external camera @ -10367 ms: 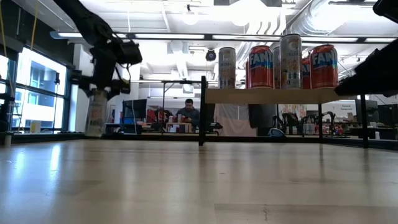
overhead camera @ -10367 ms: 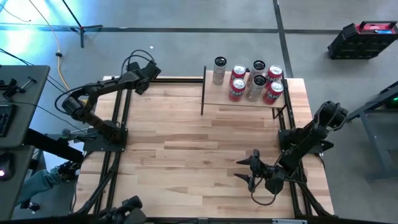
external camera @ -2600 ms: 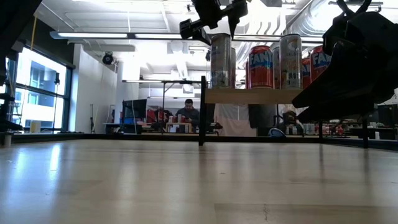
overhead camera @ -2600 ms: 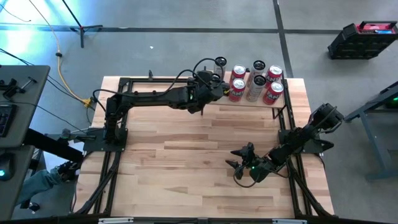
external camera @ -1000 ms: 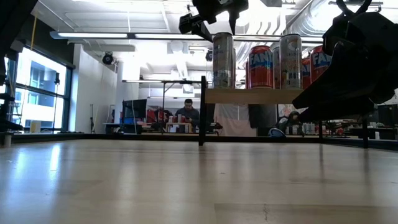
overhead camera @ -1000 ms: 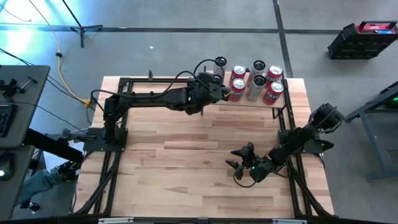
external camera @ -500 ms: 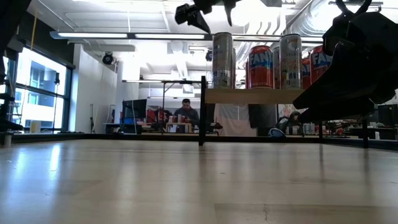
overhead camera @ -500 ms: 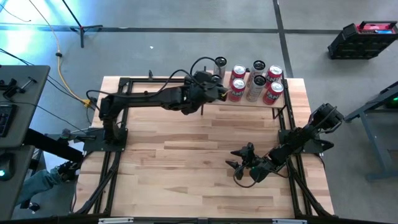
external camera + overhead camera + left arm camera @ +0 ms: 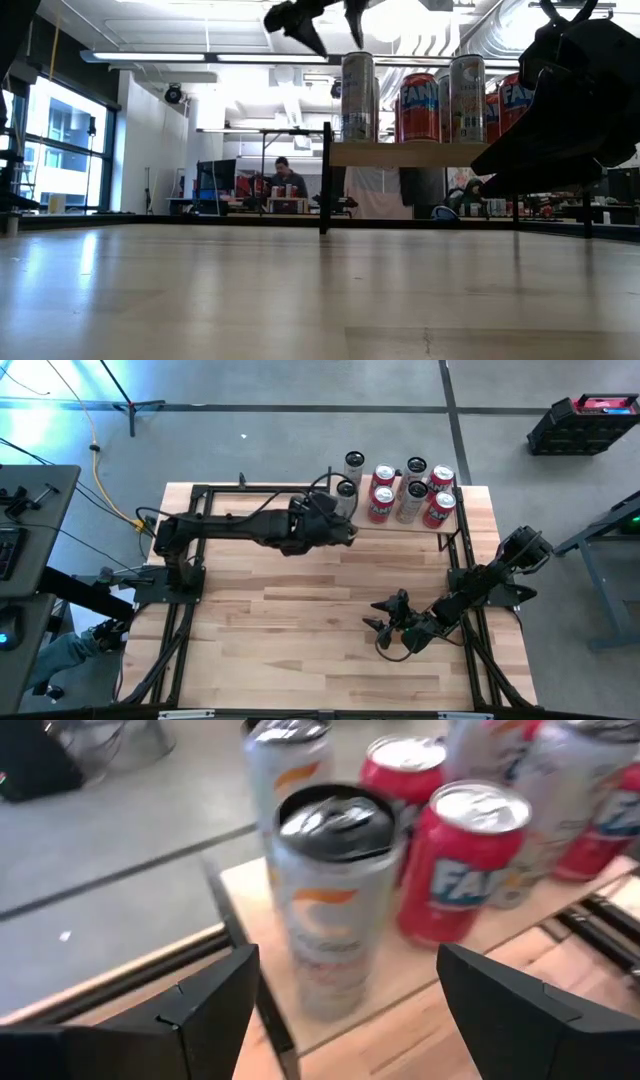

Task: Place canned beverage on shelf
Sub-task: Put the white soda can on the shelf aligned with the other white soda can

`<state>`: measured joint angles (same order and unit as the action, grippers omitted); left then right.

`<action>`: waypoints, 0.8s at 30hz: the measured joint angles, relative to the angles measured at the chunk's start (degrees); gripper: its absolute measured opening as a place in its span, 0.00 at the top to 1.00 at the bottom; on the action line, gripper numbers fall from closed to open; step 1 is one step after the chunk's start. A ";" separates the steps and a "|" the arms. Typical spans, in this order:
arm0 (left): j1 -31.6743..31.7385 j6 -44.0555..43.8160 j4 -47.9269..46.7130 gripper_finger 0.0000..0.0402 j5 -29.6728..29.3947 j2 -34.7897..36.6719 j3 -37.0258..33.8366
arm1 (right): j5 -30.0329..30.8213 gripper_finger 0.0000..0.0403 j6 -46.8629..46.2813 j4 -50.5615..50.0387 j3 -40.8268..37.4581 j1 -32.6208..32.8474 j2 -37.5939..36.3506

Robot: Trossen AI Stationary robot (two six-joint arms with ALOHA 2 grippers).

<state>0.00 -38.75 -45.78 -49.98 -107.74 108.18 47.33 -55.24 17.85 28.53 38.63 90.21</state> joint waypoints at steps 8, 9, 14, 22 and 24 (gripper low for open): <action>2.07 -2.67 -0.78 0.26 1.37 -0.42 0.00 | 0.00 0.37 -0.22 0.33 0.00 -0.02 0.00; 2.34 -2.66 -0.83 0.26 1.45 -0.42 0.00 | 0.00 0.37 -0.22 0.37 0.00 -0.02 0.00; 3.77 -2.88 -0.70 0.26 1.42 -0.63 0.00 | 0.00 0.37 -0.22 0.39 0.00 -0.02 0.00; 4.76 -2.12 0.55 0.26 3.14 -2.26 -0.04 | 0.00 0.37 -0.18 0.42 0.00 -0.02 0.00; 4.86 -1.67 2.39 0.26 3.02 -2.80 0.04 | 0.01 0.37 -0.05 0.44 0.00 -0.02 0.00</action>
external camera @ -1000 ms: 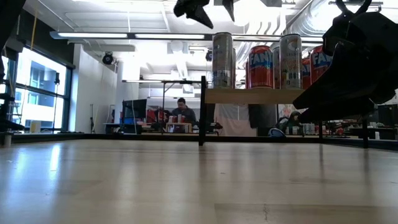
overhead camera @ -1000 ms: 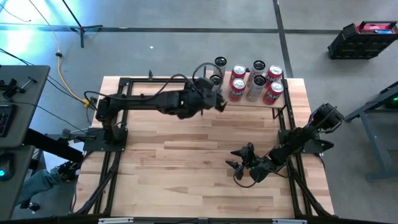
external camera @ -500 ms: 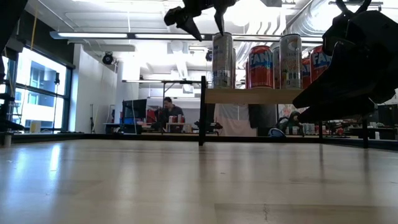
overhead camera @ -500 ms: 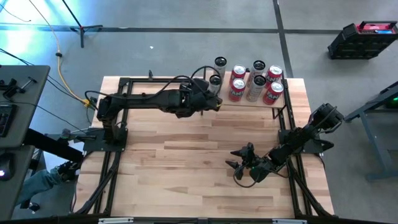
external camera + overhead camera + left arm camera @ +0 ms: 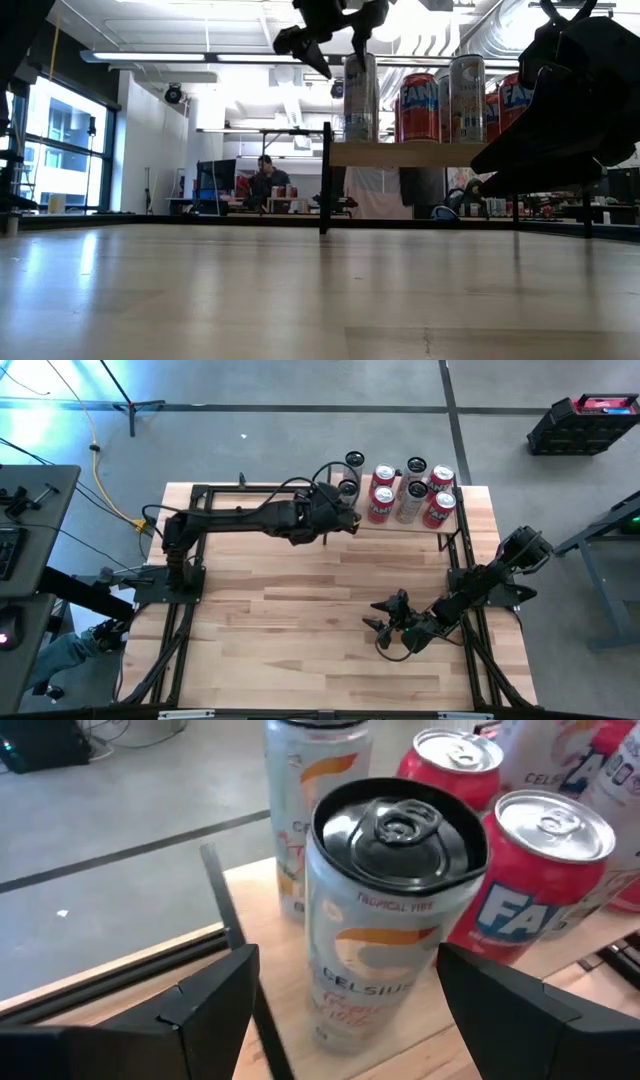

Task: Place canned beverage on shelf
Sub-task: Put the white soda can on the shelf aligned with the other white soda can

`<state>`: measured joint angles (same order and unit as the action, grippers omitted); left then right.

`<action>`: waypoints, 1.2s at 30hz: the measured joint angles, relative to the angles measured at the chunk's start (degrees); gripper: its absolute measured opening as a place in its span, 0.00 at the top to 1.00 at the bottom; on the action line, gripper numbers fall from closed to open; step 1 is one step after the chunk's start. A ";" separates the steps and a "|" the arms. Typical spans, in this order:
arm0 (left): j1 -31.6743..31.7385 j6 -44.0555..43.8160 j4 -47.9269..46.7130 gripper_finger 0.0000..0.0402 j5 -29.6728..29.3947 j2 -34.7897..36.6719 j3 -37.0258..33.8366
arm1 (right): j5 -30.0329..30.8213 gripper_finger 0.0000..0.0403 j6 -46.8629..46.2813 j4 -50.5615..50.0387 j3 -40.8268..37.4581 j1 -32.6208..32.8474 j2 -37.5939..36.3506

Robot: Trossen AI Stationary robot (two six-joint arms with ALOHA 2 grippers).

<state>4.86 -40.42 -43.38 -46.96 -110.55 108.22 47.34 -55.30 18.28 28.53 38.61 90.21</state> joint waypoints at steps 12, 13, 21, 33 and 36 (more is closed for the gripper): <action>0.00 2.58 3.65 0.26 -0.34 -0.21 -0.04 | 0.01 0.37 0.08 0.00 0.00 0.00 0.00; 0.00 2.72 4.05 0.26 -0.52 -0.23 -0.04 | 0.01 0.37 0.08 0.00 0.00 -0.10 0.00; 0.33 3.60 8.16 0.26 0.07 -0.23 -0.04 | 0.01 0.37 0.12 0.00 0.00 -0.21 0.00; -0.19 4.02 8.20 0.26 4.79 -0.21 -0.04 | -0.43 0.37 0.25 0.00 0.00 -0.76 0.00; -0.38 4.02 8.28 0.26 4.81 -0.21 -0.04 | -0.43 0.37 0.24 0.00 0.00 -0.76 0.00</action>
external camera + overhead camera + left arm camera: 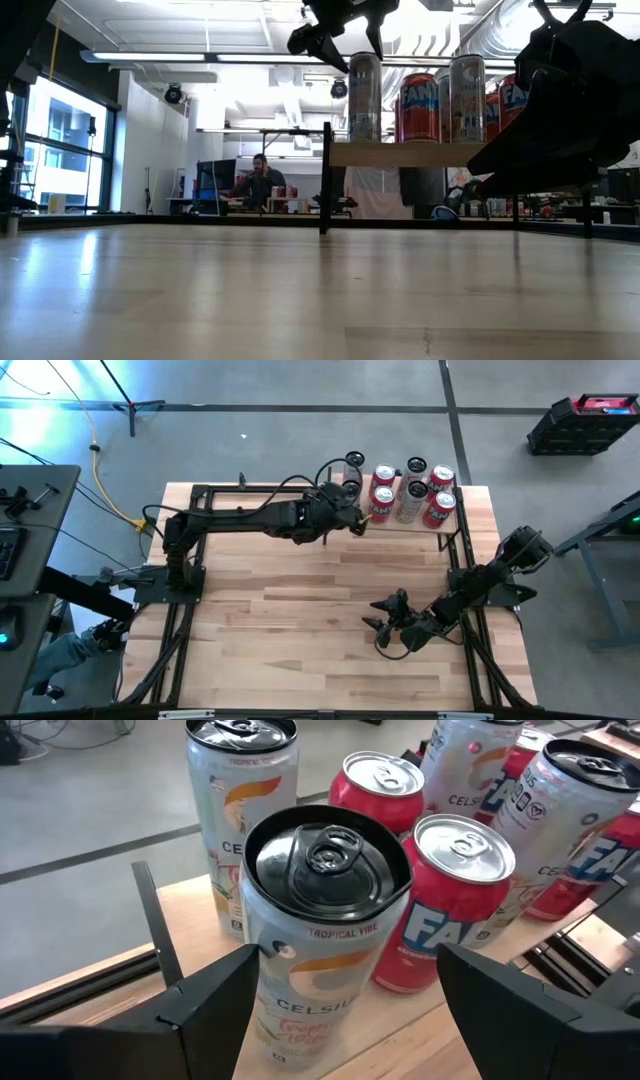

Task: Place canned beverage on shelf
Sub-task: Put the white soda can on the shelf aligned with the other white soda can

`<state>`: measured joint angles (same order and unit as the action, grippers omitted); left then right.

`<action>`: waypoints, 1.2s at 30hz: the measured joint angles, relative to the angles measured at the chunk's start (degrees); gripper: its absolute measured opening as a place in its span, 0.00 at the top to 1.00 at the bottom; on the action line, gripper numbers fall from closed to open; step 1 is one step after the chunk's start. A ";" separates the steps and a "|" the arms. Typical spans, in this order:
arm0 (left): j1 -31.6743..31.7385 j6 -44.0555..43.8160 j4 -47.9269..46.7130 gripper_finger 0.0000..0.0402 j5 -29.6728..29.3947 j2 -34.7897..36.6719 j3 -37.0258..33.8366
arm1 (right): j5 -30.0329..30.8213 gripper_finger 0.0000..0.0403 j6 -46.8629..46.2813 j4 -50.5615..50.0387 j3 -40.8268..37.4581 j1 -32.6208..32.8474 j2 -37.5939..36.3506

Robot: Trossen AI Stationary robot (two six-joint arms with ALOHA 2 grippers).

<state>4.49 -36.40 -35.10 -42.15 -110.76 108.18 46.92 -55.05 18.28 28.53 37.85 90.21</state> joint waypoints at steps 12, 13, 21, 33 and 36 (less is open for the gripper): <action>-0.33 -0.88 0.32 0.26 0.04 0.00 0.00 | 0.00 0.37 0.01 0.00 0.00 0.00 0.00; -0.40 -0.90 0.34 0.26 0.03 0.00 0.00 | 0.00 0.37 0.01 0.00 0.00 0.00 0.00; 0.07 -0.90 -0.08 0.26 -0.28 -0.39 0.04 | 0.00 0.37 -0.09 0.00 0.00 0.00 0.00; 0.57 -0.53 0.01 0.26 -2.34 -0.50 0.02 | -0.13 0.37 -0.04 0.00 0.00 0.00 0.00; 0.77 -0.52 0.39 0.26 -2.46 -0.50 0.04 | -0.17 0.37 -0.03 0.00 0.00 0.00 0.00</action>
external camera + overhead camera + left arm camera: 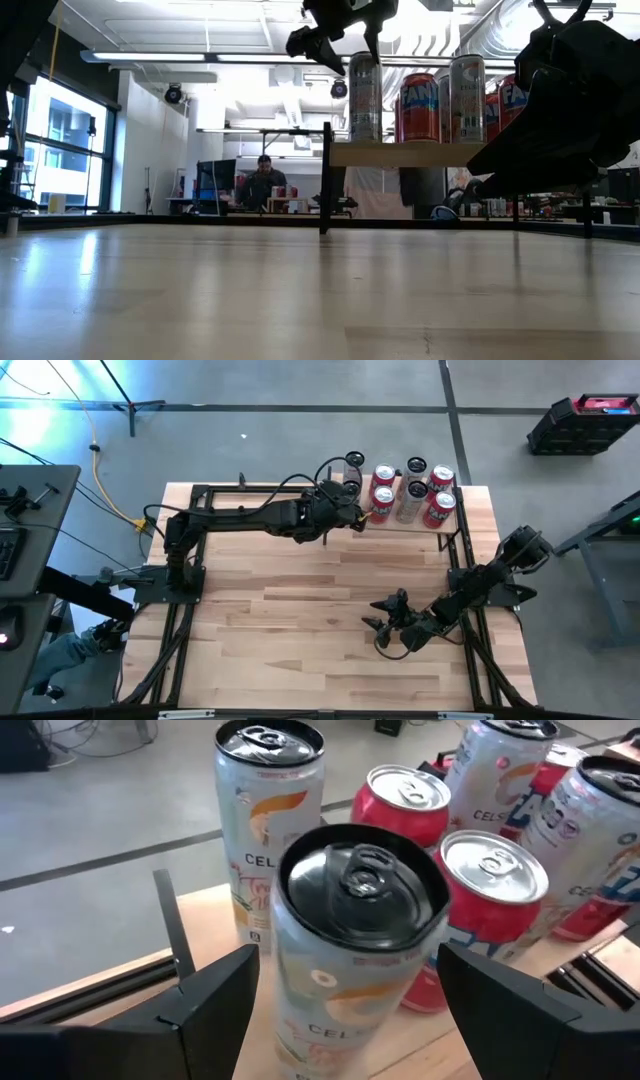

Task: Place canned beverage on shelf
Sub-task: Put the white soda can on the shelf aligned with the other white soda can

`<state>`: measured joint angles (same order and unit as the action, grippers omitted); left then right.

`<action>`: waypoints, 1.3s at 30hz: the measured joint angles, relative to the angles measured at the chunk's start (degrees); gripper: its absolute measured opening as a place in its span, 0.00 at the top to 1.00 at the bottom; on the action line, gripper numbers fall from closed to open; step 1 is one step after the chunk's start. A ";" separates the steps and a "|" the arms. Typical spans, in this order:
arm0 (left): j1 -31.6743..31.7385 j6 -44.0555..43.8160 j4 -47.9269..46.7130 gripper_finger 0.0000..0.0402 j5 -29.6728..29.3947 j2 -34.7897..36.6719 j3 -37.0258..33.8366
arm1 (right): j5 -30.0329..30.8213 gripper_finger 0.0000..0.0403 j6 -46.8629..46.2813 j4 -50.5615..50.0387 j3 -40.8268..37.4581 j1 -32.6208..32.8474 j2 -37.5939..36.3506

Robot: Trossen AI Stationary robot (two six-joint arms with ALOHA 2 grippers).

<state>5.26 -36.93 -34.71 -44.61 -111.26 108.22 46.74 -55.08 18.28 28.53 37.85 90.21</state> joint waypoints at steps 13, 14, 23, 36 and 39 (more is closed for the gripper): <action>0.37 1.62 1.82 0.26 -1.68 0.00 -0.01 | 0.01 0.37 0.04 0.00 0.00 0.00 -0.01; 0.39 1.63 1.78 0.26 -1.95 0.00 -0.01 | 0.02 0.37 0.04 0.00 0.00 0.00 0.00; -0.59 1.38 1.56 0.26 -1.20 0.00 -0.01 | 0.02 0.37 0.04 0.00 0.00 0.00 -0.01; -3.12 -0.46 -2.24 0.26 -2.67 -1.02 0.00 | 0.00 0.37 0.01 0.00 0.00 0.00 0.00; -3.63 -1.59 -2.96 0.26 -3.19 -3.45 0.00 | 0.00 0.37 -0.14 0.00 0.00 0.00 0.00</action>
<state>1.63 -38.52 -37.67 -47.80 -114.72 108.22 46.74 -55.22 18.28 28.53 37.85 90.21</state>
